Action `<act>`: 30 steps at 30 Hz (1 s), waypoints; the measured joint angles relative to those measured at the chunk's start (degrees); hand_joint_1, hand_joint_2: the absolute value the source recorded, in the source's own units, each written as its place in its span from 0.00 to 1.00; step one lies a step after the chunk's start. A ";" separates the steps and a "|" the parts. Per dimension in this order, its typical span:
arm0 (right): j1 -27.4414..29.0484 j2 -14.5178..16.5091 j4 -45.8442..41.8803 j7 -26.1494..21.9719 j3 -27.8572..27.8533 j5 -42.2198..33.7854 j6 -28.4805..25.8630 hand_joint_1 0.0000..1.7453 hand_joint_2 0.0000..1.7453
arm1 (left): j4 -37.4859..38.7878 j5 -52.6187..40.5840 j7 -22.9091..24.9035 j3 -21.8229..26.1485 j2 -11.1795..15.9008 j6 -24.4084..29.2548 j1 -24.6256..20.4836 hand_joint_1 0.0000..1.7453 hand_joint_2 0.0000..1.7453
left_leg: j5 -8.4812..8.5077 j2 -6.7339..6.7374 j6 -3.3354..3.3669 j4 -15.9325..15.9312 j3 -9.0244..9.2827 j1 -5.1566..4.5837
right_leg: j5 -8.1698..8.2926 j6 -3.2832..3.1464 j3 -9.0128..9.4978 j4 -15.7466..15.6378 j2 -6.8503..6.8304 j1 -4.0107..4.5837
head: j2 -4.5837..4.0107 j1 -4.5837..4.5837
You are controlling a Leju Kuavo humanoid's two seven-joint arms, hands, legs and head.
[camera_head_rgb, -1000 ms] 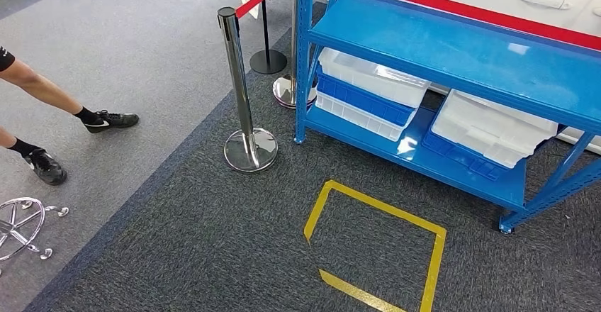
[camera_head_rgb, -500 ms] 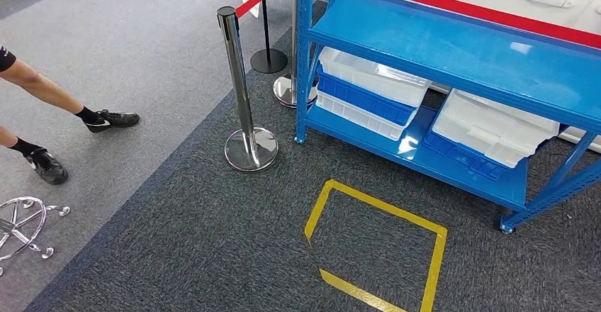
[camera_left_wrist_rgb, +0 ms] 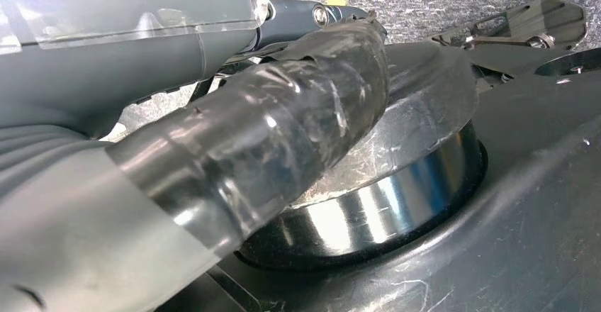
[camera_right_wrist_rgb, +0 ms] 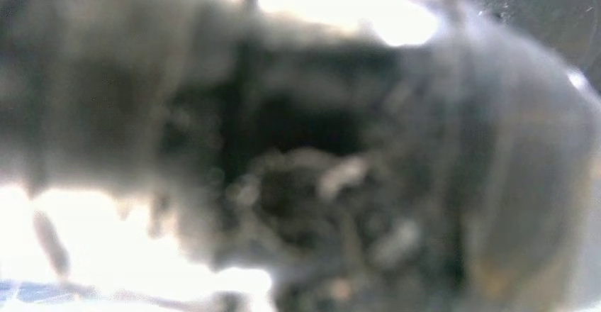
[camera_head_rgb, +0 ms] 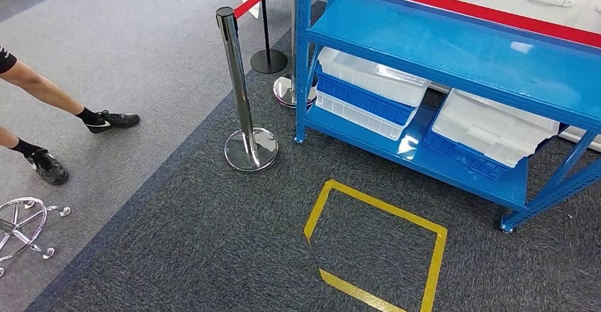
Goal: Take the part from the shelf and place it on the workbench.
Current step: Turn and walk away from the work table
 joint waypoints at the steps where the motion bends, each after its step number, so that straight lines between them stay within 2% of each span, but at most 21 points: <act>1: -0.02 0.00 -0.01 0.16 0.00 -0.03 -0.08 0.00 0.00 | 0.00 0.00 -0.03 0.00 0.01 -0.04 0.00 0.00 0.00 | 0.00 0.00 0.00 0.00 0.00 0.00 | 0.00 0.00 0.00 0.00 0.00 0.00 | 0.00 0.00; 30: -0.22 -0.15 -0.03 1.34 -0.02 -0.68 -0.98 0.00 0.00 | 0.00 -0.14 -0.13 -0.01 0.11 -0.60 -0.04 0.00 0.00 | 0.00 0.00 0.00 -0.01 -0.01 0.00 | 0.00 0.00 -0.01 0.00 0.00 0.00 | 0.00 0.00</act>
